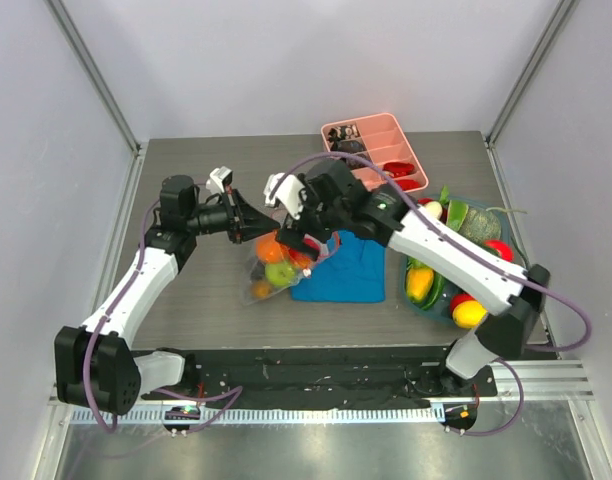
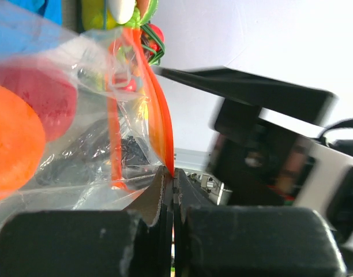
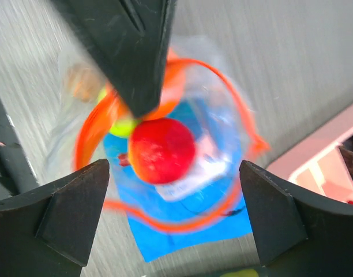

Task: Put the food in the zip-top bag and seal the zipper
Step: Place the fake fruit in the zipper food storage bag, then adjust the zipper food storage bag at the center of the board.

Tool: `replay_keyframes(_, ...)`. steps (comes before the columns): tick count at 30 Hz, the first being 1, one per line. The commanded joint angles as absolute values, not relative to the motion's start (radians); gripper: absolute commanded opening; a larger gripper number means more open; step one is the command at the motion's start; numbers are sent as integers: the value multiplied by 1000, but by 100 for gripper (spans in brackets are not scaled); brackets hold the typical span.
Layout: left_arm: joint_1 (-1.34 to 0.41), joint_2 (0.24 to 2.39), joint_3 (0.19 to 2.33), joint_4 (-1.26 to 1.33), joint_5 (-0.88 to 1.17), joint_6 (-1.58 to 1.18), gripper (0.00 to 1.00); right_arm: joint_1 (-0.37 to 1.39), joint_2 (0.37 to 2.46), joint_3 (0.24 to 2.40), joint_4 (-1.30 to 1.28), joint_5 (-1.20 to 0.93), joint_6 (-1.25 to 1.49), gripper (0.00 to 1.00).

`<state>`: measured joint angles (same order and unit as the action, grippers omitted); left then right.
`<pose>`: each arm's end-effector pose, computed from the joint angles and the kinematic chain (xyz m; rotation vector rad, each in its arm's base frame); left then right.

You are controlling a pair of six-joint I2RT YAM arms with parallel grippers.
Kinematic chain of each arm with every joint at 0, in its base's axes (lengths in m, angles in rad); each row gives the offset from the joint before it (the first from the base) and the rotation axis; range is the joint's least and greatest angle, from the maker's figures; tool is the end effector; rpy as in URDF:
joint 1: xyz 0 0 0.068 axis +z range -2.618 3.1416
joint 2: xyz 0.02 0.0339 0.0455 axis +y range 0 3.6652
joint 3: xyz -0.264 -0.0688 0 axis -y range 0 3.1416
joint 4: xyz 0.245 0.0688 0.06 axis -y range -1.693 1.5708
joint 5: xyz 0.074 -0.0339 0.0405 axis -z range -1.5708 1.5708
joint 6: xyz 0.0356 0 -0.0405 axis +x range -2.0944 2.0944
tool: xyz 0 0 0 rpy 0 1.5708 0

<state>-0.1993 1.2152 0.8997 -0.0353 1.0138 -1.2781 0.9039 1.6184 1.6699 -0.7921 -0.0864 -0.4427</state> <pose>0.2555 -0.0824 0.3101 -0.3821 2.2367 -1.8640 0.2171 0.2808 0.3759 -1.4883 1.7946 0.3329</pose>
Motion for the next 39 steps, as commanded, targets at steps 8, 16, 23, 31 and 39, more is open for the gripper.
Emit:
replay_keyframes(8, -190, 1200, 900, 60, 1068, -1301, 0, 658, 1437, 1542, -811, -142, -174, 96)
replay_keyframes(16, -190, 1170, 893, 37, 1068, -1273, 0, 565, 1514, 1483, -842, -426, -120, 93)
replay_keyframes(23, -189, 1134, 951, -206, 1048, -1113, 0, 557, 1586, 1572, -851, -471, -86, 1)
replay_keyframes(31, -206, 1097, 1334, -951, 461, -401, 0, 641, 1554, 1847, -930, -617, 69, 1)
replay_keyframes(39, -235, 1169, 1255, -1106, 406, -268, 0, 814, 1655, 1911, -930, -626, 89, 1)
